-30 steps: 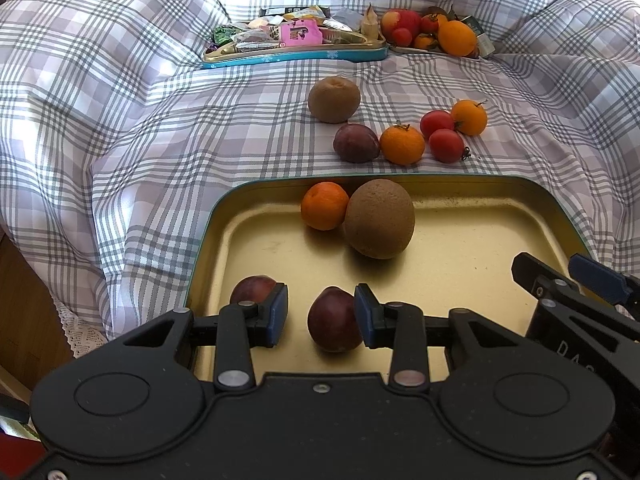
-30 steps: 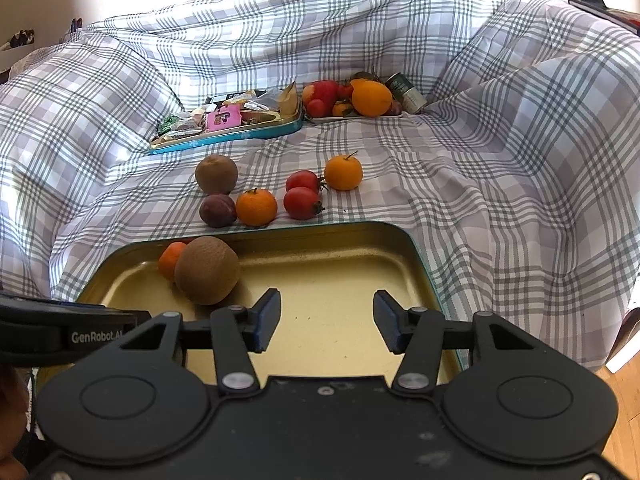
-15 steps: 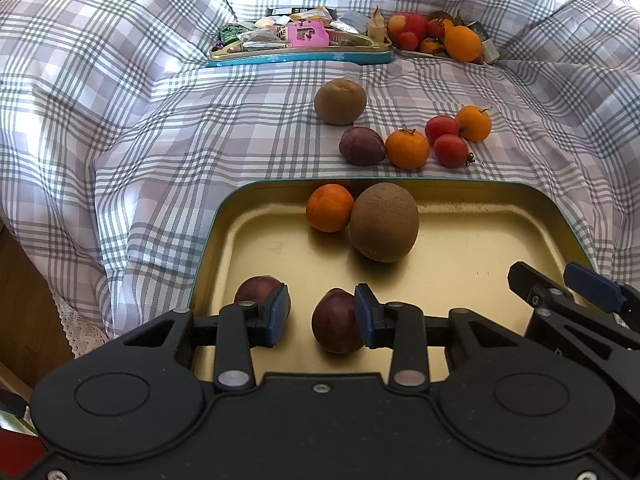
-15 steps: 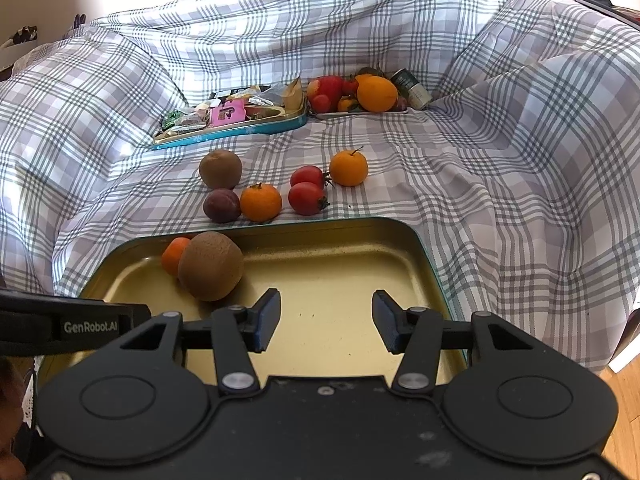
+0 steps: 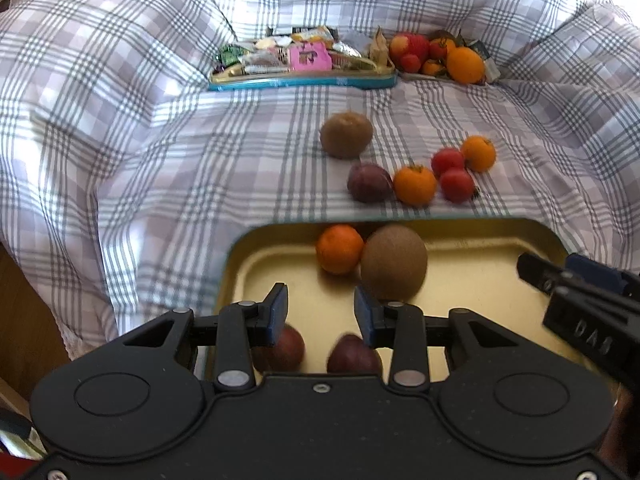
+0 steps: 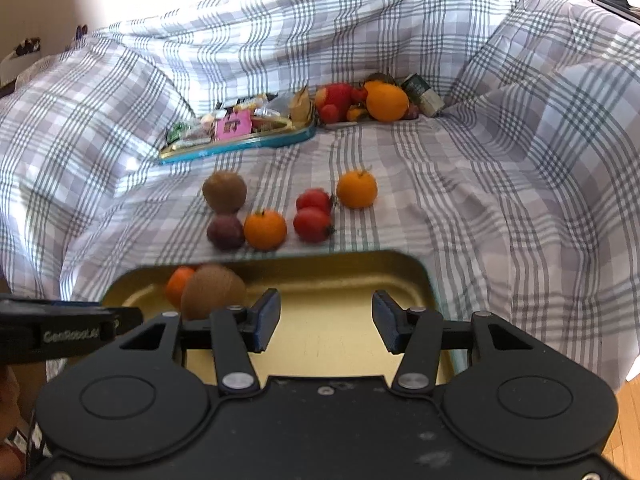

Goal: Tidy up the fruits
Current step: 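Withdraw both open tools from the tray toward the loose fruits, then grasp a red tomato with the right tool while the left tool reaches a plum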

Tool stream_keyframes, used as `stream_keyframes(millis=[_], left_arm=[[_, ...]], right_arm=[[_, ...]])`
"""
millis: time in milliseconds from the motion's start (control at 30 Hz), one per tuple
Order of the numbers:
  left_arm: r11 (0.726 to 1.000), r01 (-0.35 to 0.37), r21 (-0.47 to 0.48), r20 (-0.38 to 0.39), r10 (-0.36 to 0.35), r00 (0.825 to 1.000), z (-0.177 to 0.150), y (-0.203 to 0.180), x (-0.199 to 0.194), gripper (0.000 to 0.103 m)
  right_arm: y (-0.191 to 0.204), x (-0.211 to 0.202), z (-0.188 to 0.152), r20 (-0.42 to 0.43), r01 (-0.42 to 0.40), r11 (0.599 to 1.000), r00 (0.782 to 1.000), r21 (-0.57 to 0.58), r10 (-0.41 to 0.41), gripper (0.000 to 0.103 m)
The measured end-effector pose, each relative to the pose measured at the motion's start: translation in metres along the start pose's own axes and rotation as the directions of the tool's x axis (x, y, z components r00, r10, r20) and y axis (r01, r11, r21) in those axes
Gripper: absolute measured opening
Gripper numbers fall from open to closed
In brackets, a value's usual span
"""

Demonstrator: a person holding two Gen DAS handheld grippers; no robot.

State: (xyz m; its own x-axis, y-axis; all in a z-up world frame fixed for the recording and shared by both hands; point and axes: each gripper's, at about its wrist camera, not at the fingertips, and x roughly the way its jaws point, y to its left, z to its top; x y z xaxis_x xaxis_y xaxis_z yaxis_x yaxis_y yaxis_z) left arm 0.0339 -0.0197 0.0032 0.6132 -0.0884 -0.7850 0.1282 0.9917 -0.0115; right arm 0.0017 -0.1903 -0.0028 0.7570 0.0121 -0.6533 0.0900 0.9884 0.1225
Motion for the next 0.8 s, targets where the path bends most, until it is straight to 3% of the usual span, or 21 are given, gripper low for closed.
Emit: stream_keyframes(millis=[133, 233, 400, 567, 667, 800], left_arm=[[1.0, 0.012, -0.026, 0.007, -0.012, 1.0, 0.015, 0.012, 0.001, 0.045], [0.999, -0.016, -0.031, 0.035, 0.017, 0.999, 0.023, 0.018, 0.002, 0.045], [0.998, -0.029, -0.052, 0.059, 0.032, 0.998, 0.031, 0.03, 0.004, 0.045], [0.993, -0.027, -0.111, 0.111, 0.039, 0.993, 0.029, 0.041, 0.005, 0.045], [0.988, -0.032, -0.154, 0.15, 0.055, 0.987, 0.028, 0.048, 0.003, 0.045], [0.99, -0.029, -0.14, 0.122, 0.046, 0.991, 0.035, 0.052, 0.007, 0.045]], right_arm=[[-0.004, 0.01, 0.021, 0.01, 0.002, 1.0, 1.0, 0.002, -0.002, 0.054], [-0.007, 0.019, 0.037, 0.02, -0.004, 1.0, 1.0, 0.011, 0.004, 0.053], [-0.007, 0.042, 0.058, 0.035, 0.004, 1.0, 0.999, -0.016, -0.004, 0.043], [-0.003, 0.076, 0.074, -0.01, -0.012, 0.999, 1.0, -0.043, 0.012, 0.032], [-0.001, 0.093, 0.077, -0.055, -0.013, 1.0, 0.998, -0.016, 0.012, 0.032], [0.003, 0.105, 0.076, -0.061, 0.011, 0.999, 0.998, -0.035, -0.013, 0.032]])
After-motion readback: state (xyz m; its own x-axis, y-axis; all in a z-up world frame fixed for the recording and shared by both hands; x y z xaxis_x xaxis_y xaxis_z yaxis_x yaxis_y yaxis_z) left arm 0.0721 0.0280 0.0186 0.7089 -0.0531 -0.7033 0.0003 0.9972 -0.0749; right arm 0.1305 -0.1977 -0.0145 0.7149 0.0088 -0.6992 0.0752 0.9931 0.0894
